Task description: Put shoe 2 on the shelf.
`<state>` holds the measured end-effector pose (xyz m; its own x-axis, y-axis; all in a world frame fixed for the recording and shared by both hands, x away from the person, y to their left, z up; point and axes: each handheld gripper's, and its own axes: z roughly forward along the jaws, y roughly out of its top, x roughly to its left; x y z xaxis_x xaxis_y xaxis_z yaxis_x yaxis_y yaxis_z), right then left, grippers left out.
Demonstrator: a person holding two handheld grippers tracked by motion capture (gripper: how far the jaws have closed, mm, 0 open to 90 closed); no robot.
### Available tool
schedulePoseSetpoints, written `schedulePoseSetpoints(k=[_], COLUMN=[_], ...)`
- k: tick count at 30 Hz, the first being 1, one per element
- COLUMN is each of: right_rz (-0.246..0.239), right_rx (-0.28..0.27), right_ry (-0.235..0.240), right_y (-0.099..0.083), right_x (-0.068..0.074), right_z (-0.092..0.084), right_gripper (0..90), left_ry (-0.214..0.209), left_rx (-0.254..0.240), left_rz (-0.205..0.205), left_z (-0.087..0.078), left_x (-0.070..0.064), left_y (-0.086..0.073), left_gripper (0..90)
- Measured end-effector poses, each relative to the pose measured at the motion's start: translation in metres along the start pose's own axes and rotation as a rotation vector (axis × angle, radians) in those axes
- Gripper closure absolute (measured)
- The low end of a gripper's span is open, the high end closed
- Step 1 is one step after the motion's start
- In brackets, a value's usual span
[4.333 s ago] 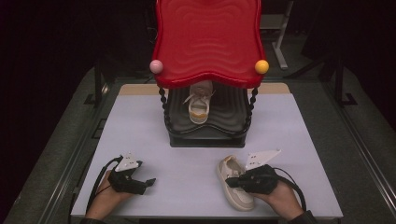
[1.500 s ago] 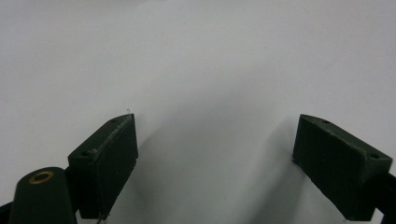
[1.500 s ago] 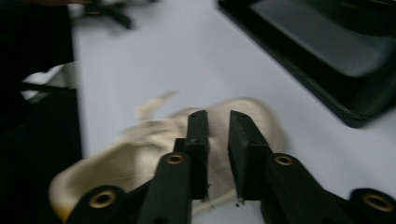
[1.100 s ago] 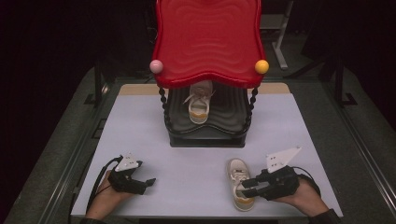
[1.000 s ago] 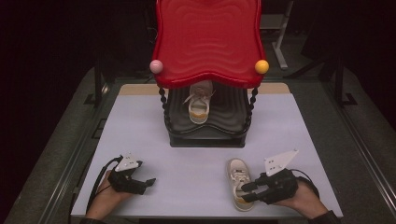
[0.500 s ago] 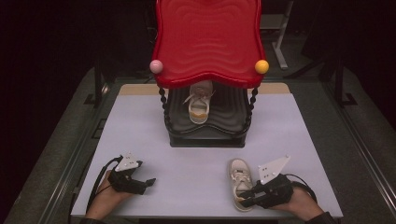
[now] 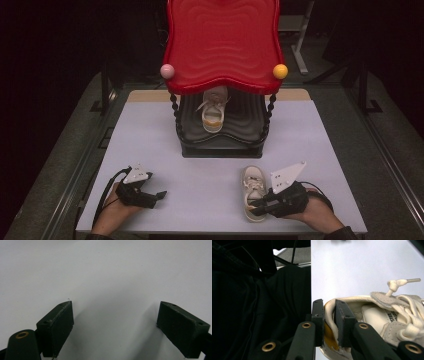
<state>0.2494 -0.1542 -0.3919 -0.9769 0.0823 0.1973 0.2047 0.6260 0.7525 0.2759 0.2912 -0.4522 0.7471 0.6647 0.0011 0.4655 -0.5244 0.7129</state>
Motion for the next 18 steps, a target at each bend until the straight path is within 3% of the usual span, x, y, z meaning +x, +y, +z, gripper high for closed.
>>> schedulePoseSetpoints(k=[18], right_rz=[-0.124], right_rx=[-0.047], right_ry=[-0.050], right_y=[0.064], right_x=[0.009], right_z=[-0.026], right_gripper=[78.0], left_ry=[0.000], left_rx=[0.001], left_rz=[0.000], left_z=[0.000], left_x=[0.000], left_y=[0.000], left_gripper=[13.3])
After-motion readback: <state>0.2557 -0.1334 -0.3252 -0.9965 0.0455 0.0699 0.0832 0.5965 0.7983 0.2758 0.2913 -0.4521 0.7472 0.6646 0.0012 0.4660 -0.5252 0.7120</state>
